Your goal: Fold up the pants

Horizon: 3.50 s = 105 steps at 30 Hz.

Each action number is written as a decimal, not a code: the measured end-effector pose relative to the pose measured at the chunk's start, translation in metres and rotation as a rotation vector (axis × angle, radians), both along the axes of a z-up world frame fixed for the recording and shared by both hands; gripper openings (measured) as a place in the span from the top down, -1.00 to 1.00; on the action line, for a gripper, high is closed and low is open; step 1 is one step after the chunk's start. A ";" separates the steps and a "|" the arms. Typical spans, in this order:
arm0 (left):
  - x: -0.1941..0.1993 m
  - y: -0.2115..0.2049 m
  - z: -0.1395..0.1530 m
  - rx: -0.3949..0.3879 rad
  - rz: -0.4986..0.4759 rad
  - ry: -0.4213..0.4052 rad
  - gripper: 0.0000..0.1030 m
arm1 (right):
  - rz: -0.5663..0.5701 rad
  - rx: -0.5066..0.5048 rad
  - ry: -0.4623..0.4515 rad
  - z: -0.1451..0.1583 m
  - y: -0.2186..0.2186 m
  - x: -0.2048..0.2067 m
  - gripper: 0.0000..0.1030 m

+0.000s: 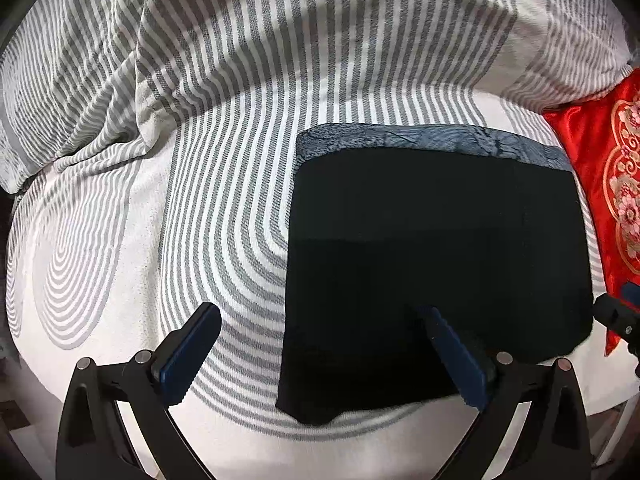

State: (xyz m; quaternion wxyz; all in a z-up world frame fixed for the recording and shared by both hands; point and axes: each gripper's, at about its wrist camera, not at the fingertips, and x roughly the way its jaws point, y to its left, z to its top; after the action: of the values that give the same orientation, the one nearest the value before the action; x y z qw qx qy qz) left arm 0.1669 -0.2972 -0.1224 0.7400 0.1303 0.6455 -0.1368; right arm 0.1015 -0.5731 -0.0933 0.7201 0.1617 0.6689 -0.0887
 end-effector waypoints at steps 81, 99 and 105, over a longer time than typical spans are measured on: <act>-0.067 0.018 0.111 0.029 -0.113 -0.004 -1.00 | 0.069 -0.066 0.059 0.095 0.071 -0.035 -1.00; -0.063 0.015 0.103 0.009 -0.068 0.018 -1.00 | 0.068 -0.063 0.071 0.089 0.067 -0.032 -1.00; -0.064 0.014 0.101 0.009 -0.061 0.022 -1.00 | 0.074 -0.063 0.072 0.088 0.066 -0.032 -1.00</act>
State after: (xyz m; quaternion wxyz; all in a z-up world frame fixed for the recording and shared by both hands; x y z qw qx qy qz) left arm 0.1024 -0.2828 -0.0212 0.7279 0.1516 0.6498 -0.1578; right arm 0.0698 -0.5074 -0.0049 0.7031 0.1108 0.6968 -0.0885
